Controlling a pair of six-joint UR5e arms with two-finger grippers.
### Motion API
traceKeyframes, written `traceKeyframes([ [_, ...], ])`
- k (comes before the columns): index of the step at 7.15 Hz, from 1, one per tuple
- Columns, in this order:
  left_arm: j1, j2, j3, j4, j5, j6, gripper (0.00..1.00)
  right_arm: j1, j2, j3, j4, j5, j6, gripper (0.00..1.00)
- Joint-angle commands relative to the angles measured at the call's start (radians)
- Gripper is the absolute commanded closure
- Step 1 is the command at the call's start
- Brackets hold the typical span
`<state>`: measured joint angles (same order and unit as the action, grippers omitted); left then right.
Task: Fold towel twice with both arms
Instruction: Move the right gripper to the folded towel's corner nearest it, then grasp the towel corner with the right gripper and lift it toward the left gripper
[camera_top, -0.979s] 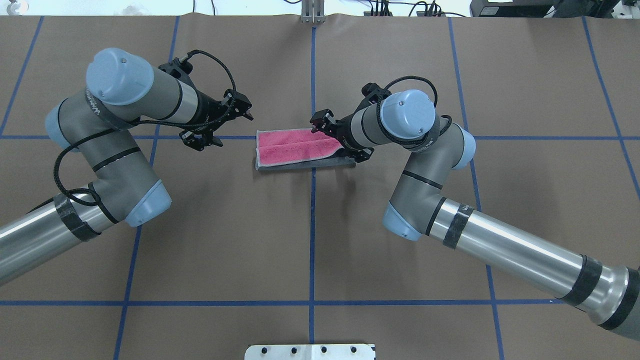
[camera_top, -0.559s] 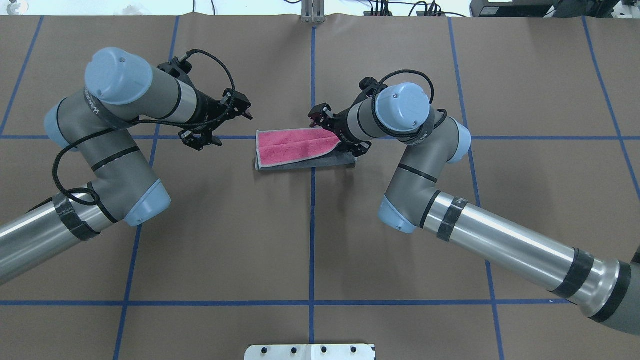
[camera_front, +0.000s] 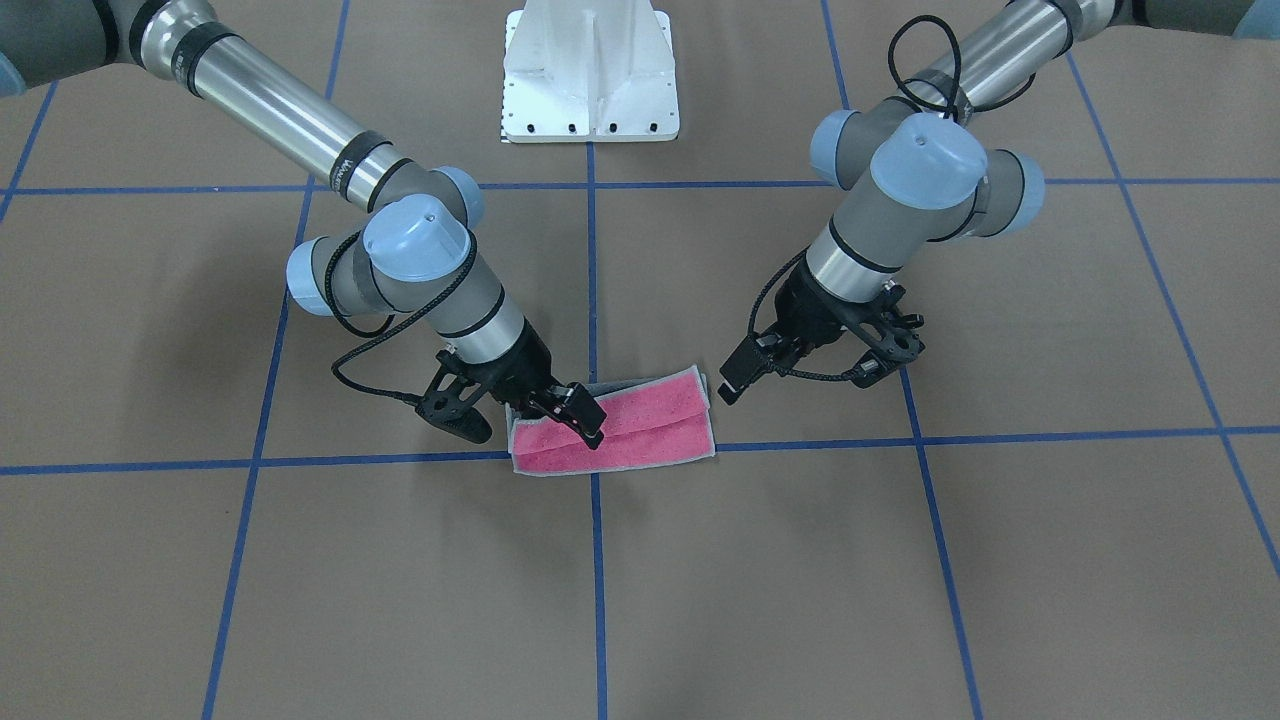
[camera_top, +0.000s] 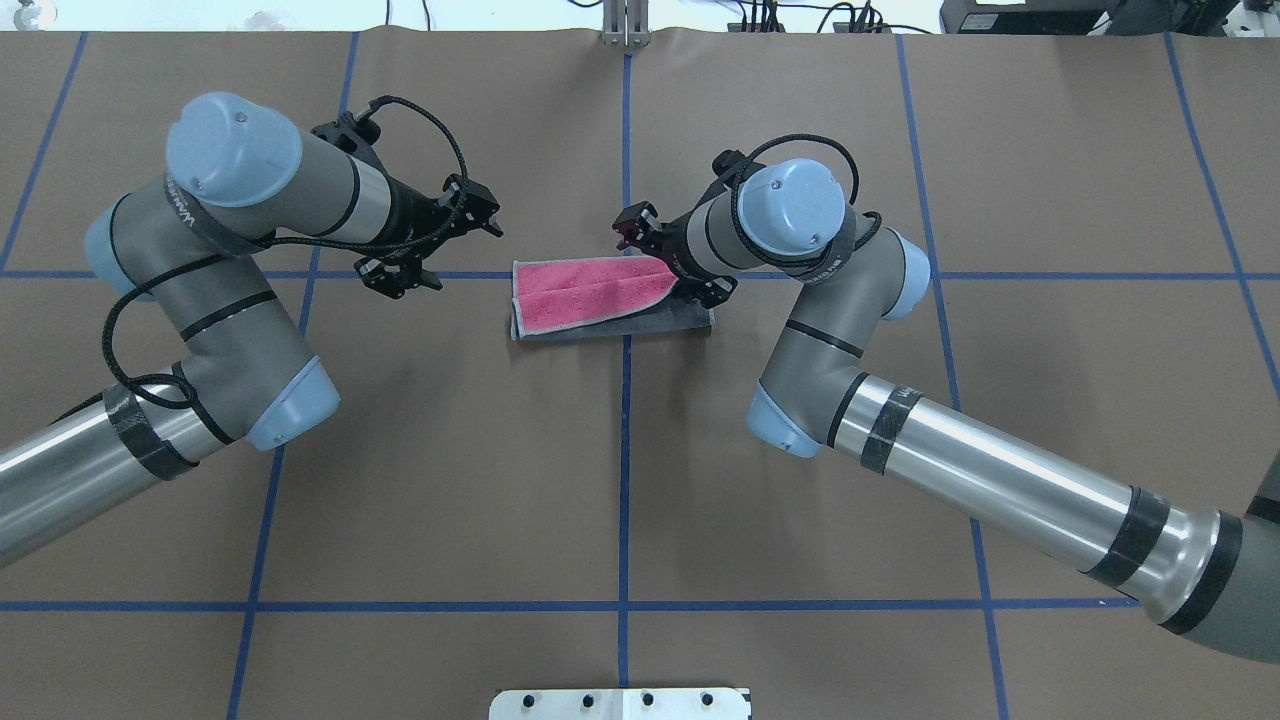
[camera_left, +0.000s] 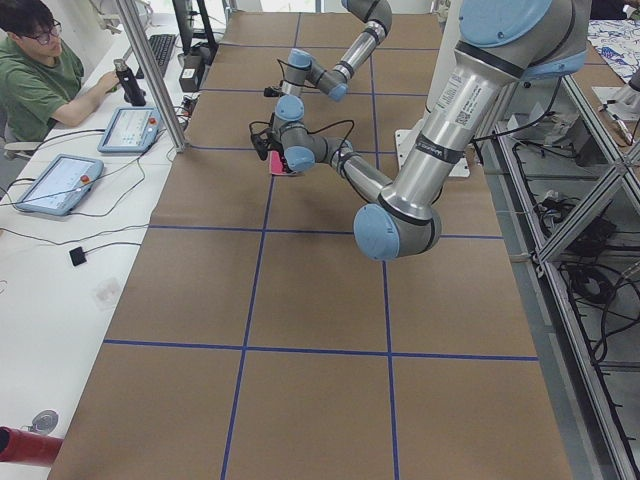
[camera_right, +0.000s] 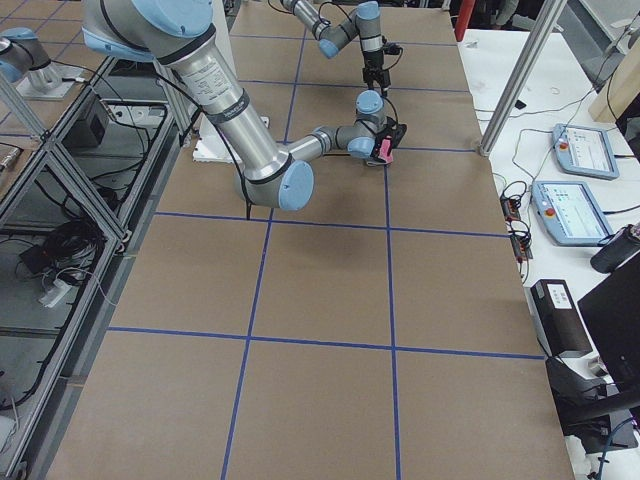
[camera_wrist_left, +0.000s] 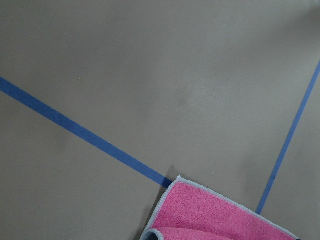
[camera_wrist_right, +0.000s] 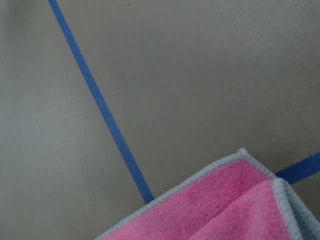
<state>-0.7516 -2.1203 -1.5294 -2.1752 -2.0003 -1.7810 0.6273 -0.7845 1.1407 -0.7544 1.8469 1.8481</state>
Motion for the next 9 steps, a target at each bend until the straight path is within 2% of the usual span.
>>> traceKeyframes([
  [1,-0.005,0.0,0.0,0.002,0.0,0.0,0.0,0.011,0.03,-0.027,0.001,0.0,-0.001,0.02],
  [7,-0.034,0.0,-0.002,0.003,-0.038,0.0,0.0,0.048,0.111,-0.168,0.004,0.0,-0.018,0.02],
  [9,-0.051,0.0,-0.005,0.003,-0.064,0.0,0.0,0.057,0.128,-0.186,0.006,0.0,-0.023,0.02],
])
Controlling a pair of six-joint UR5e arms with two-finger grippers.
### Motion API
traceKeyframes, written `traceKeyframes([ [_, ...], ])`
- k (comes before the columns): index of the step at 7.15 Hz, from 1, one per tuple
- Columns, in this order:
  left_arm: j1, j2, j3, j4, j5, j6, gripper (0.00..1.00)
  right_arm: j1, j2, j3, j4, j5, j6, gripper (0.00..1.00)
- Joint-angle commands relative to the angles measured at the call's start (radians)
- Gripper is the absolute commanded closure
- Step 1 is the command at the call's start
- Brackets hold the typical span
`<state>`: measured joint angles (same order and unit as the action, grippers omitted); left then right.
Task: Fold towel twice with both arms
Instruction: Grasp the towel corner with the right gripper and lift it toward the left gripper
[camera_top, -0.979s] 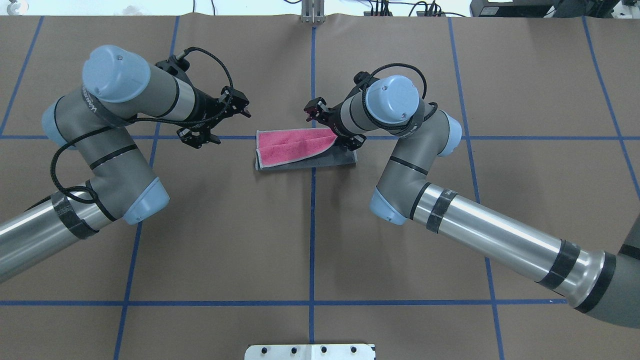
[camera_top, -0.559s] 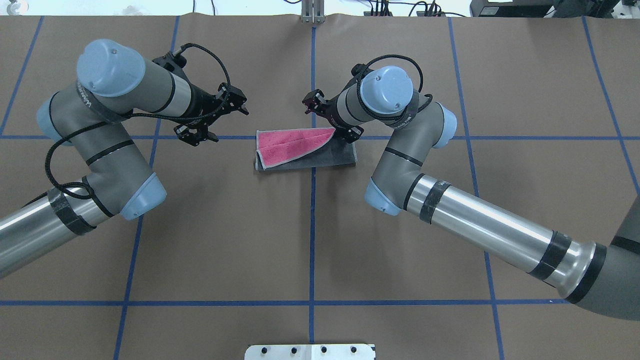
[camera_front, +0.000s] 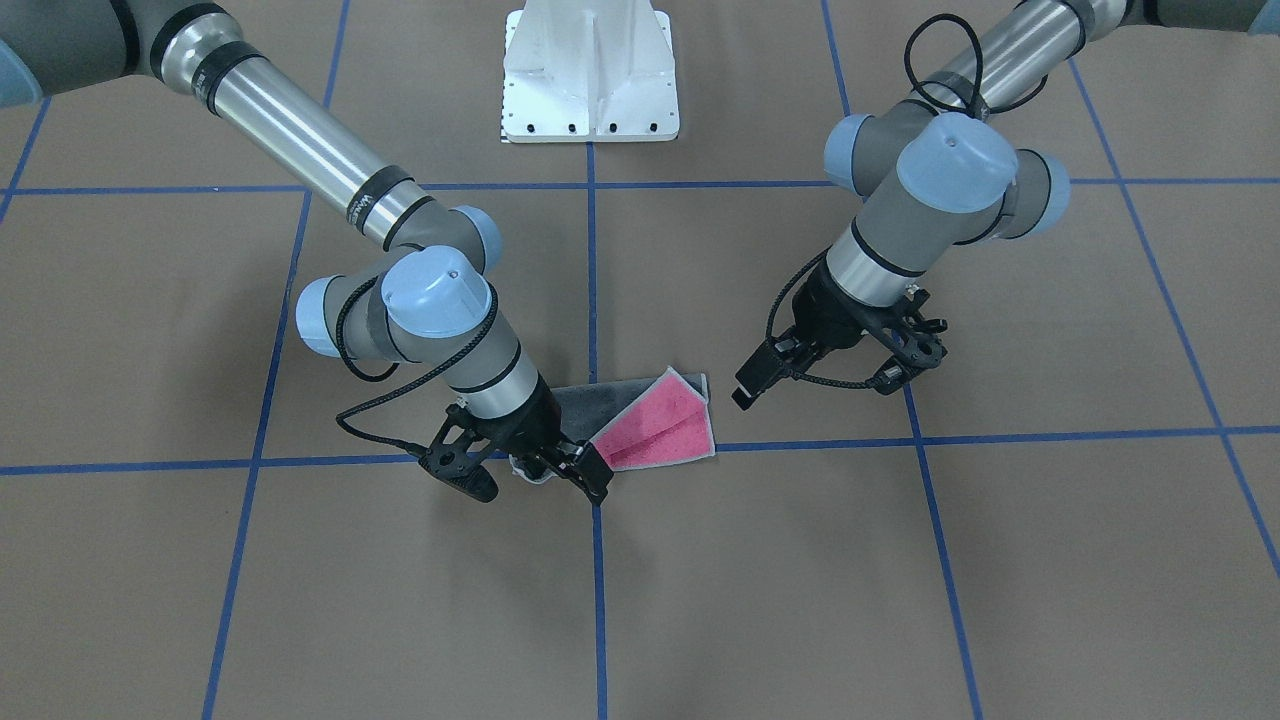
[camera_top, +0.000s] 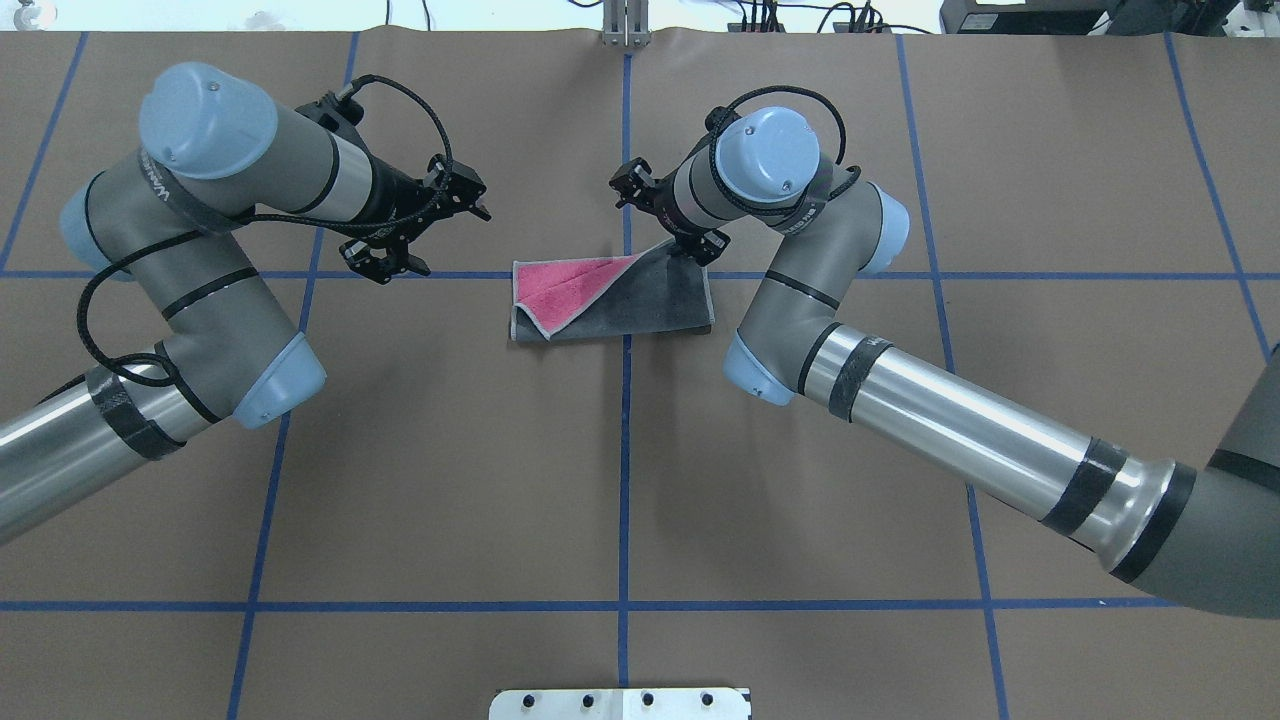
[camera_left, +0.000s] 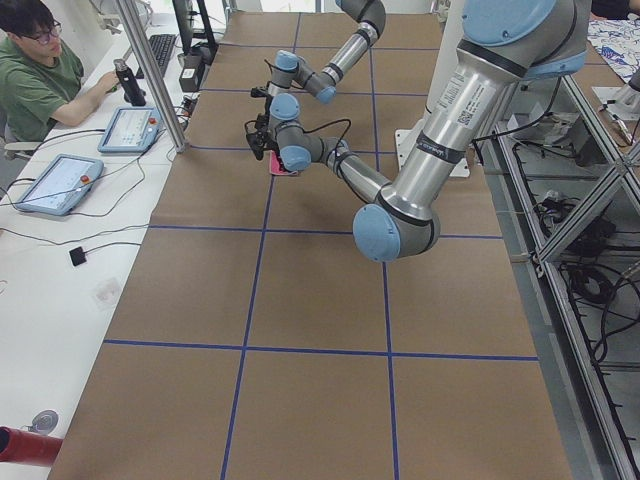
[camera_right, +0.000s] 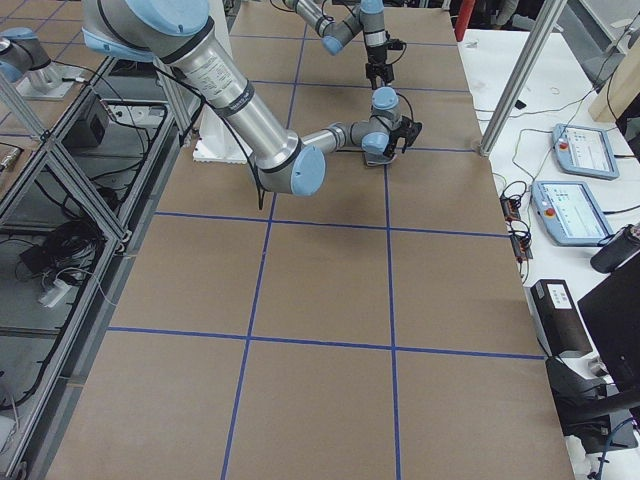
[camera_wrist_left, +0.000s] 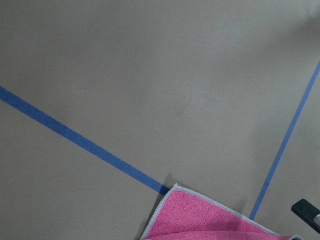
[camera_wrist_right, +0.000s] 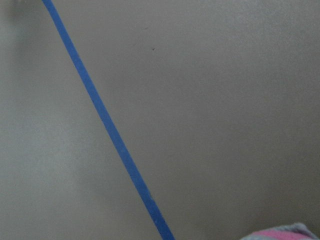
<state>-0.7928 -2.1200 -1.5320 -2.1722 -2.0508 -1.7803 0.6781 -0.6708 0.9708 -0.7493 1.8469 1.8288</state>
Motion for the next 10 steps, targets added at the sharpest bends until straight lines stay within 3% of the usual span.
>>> traceKeyframes([
  [1,-0.011,0.0,0.0,0.0,-0.014,-0.001,0.0,0.008,0.023,-0.032,0.001,0.0,-0.003,0.02],
  [10,-0.017,0.005,0.004,0.003,-0.014,0.028,0.0,-0.046,0.003,0.034,-0.004,0.071,0.001,0.01],
])
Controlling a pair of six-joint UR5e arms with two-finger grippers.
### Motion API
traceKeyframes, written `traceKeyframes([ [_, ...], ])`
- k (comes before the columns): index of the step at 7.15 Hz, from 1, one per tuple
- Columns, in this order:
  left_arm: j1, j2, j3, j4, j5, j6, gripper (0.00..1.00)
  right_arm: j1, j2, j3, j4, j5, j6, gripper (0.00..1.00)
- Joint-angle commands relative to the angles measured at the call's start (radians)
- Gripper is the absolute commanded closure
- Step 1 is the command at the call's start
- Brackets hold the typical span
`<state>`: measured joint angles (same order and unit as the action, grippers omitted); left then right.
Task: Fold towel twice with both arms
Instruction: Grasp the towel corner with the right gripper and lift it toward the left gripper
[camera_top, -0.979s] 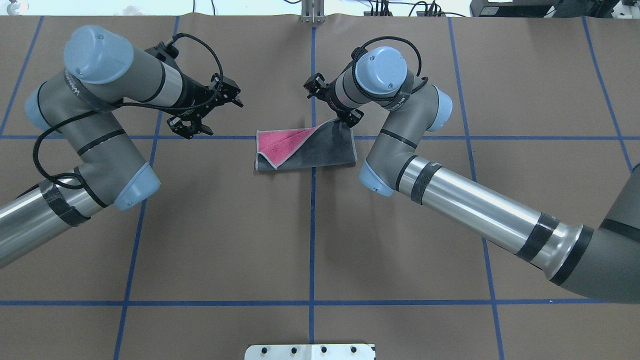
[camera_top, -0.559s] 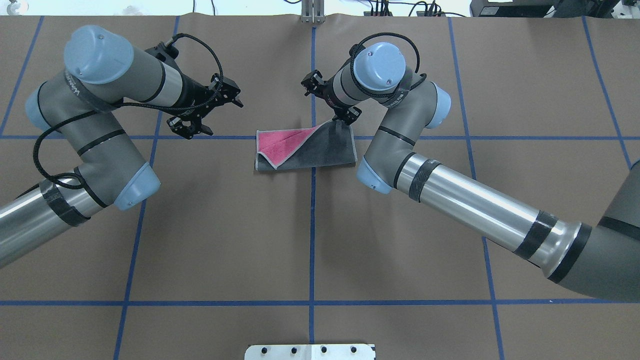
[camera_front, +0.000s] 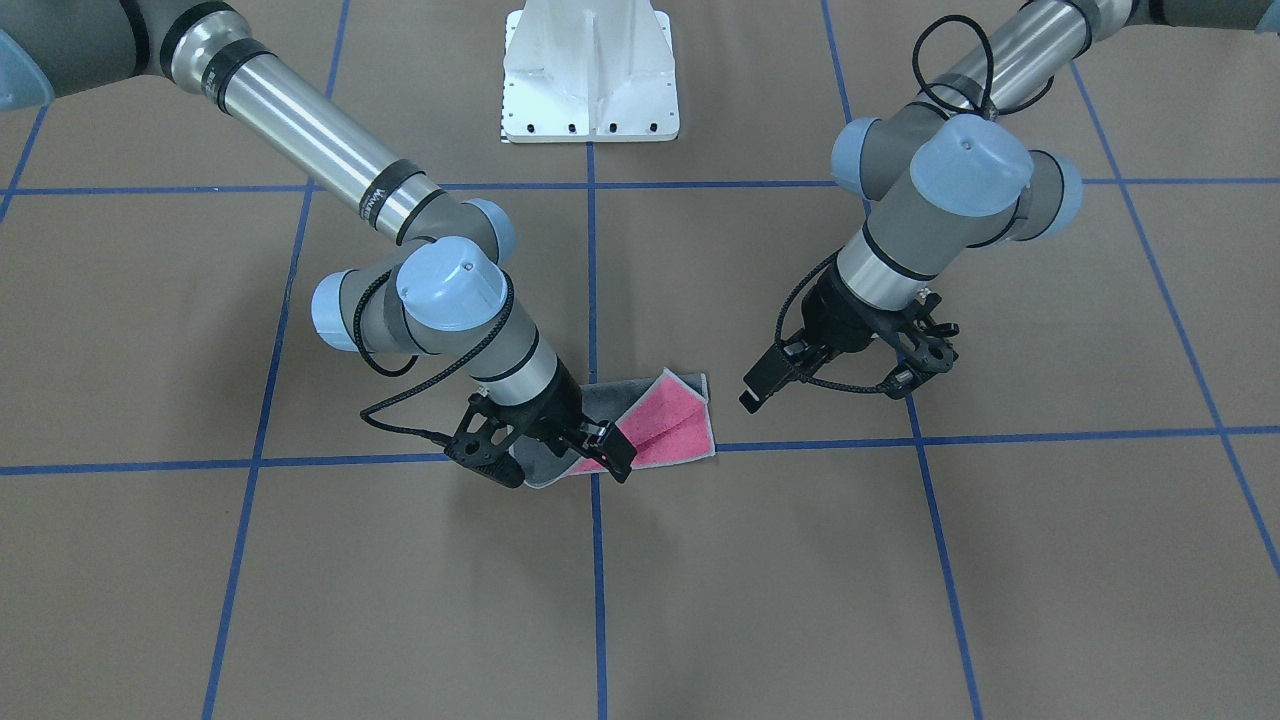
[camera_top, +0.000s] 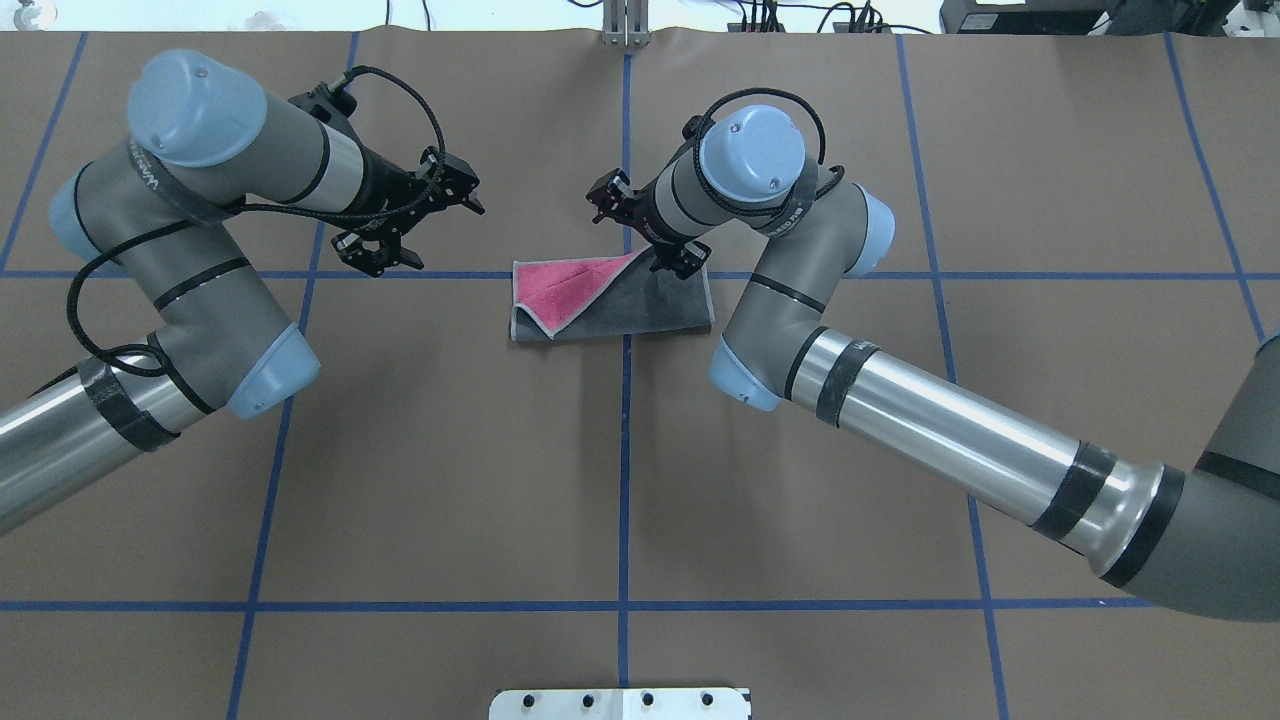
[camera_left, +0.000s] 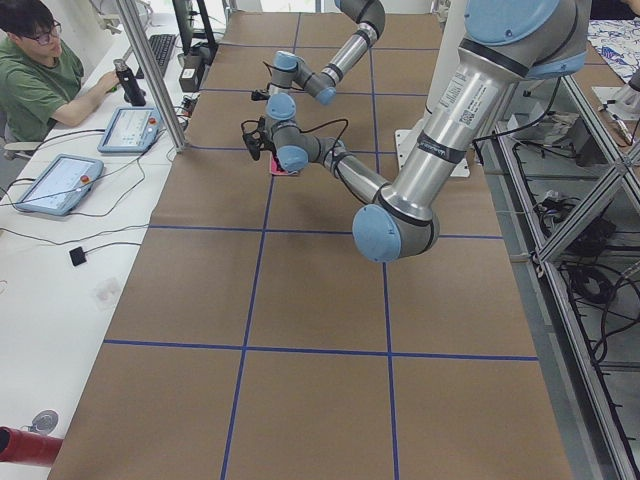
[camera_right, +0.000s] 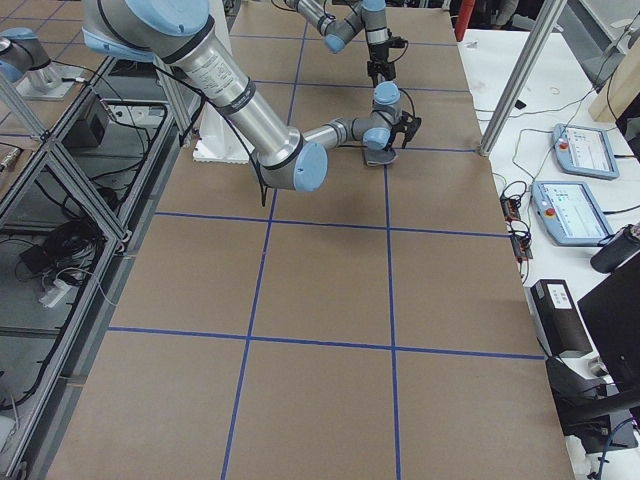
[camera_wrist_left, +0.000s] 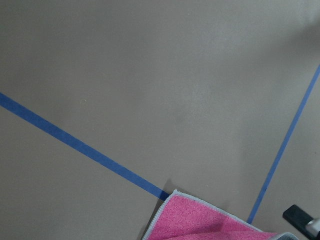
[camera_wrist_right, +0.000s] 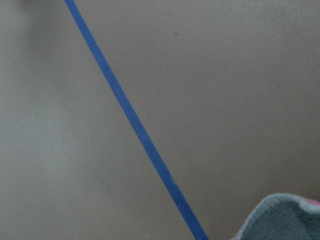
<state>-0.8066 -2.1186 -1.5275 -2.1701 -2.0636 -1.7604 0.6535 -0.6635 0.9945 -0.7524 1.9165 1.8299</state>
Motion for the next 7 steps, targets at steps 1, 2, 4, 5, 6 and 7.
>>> traceKeyframes([
  [1,-0.006,0.012,0.0,-0.007,-0.001,0.01,0.0,-0.028,-0.001,0.01,-0.001,-0.002,0.0,0.01],
  [2,-0.006,0.02,0.0,-0.008,-0.001,0.018,0.0,-0.032,0.004,0.01,0.001,-0.004,0.0,0.01],
  [4,-0.008,0.028,-0.002,-0.011,-0.001,0.025,0.0,-0.032,0.021,0.007,0.002,-0.007,0.002,0.01],
  [5,-0.008,0.029,-0.002,-0.011,-0.001,0.03,0.0,-0.032,0.025,0.001,0.002,-0.014,0.002,0.01],
  [6,-0.008,0.034,-0.003,-0.011,-0.003,0.03,0.0,-0.035,0.027,-0.005,0.002,-0.019,0.0,0.01],
  [7,-0.011,0.034,-0.003,-0.011,-0.003,0.032,0.0,-0.041,0.027,-0.011,0.002,-0.025,0.0,0.01],
])
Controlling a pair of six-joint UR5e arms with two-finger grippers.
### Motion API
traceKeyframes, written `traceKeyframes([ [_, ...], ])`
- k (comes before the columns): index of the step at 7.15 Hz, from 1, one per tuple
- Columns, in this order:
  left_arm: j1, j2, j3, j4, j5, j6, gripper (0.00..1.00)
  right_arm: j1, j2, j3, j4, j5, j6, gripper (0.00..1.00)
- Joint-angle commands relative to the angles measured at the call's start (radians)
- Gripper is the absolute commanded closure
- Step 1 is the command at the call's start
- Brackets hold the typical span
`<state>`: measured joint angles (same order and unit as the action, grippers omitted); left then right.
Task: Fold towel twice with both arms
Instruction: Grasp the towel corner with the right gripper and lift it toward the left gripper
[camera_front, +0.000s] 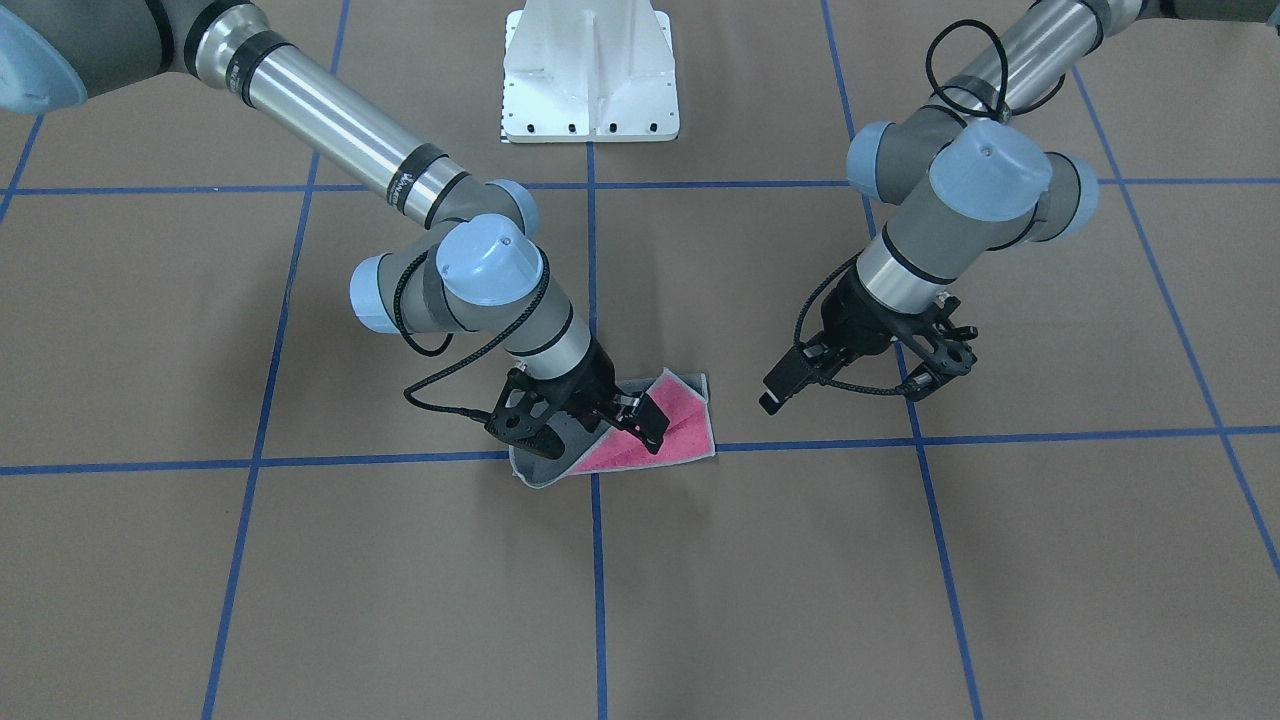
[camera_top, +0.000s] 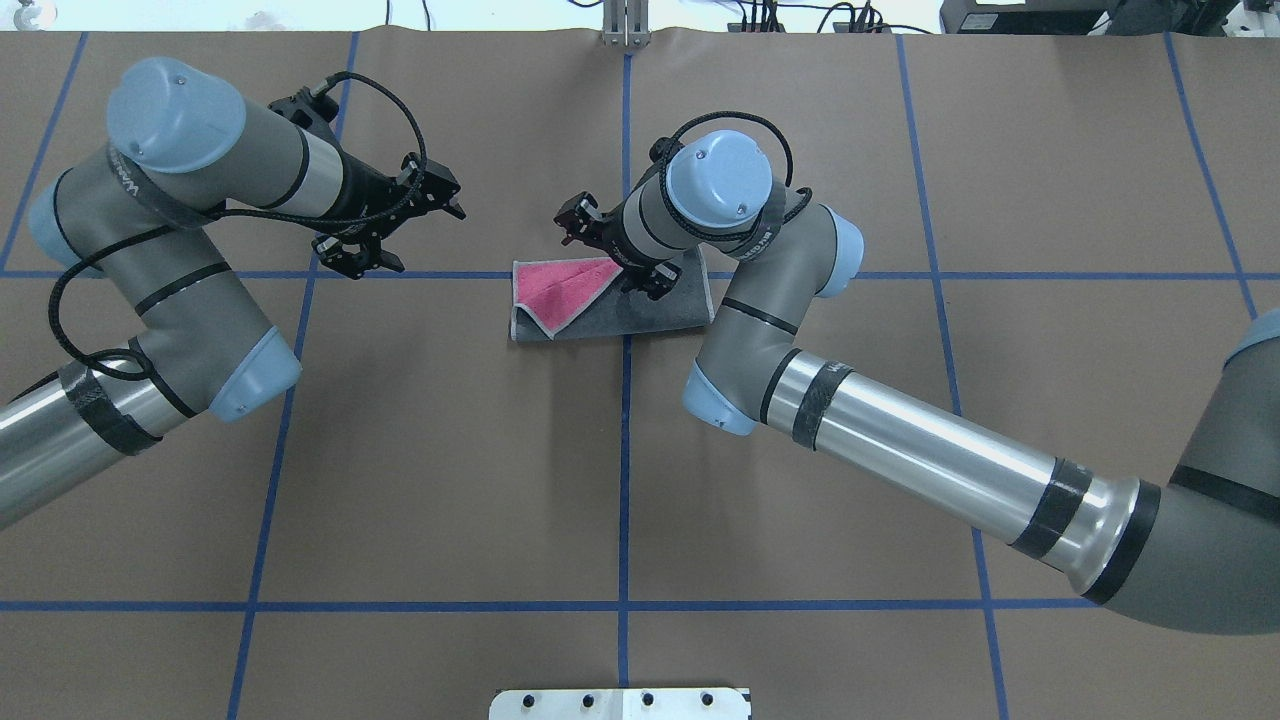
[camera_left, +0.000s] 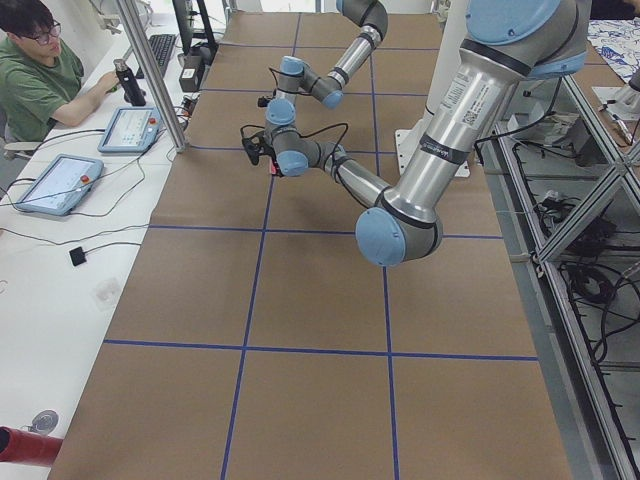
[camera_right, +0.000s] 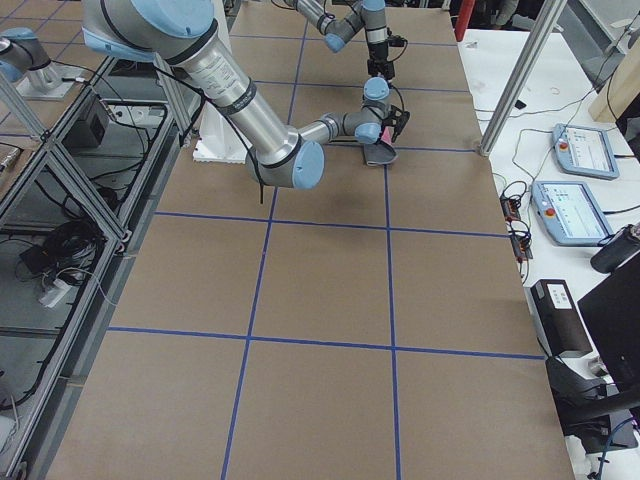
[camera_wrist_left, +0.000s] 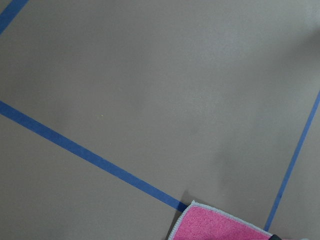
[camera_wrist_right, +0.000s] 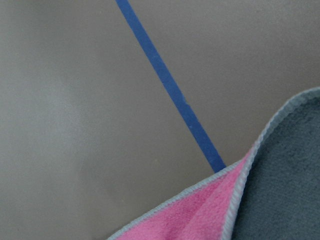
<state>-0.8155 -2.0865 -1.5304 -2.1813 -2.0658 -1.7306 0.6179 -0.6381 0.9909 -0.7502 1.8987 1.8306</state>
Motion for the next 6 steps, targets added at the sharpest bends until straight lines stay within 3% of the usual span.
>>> traceKeyframes([
  [1,-0.007,0.002,-0.001,0.0,-0.007,0.002,0.0,-0.012,0.003,-0.009,0.0,-0.01,-0.001,0.01],
  [6,-0.008,0.002,-0.017,0.001,-0.016,-0.003,0.0,0.032,0.032,-0.037,0.002,-0.01,-0.004,0.01],
])
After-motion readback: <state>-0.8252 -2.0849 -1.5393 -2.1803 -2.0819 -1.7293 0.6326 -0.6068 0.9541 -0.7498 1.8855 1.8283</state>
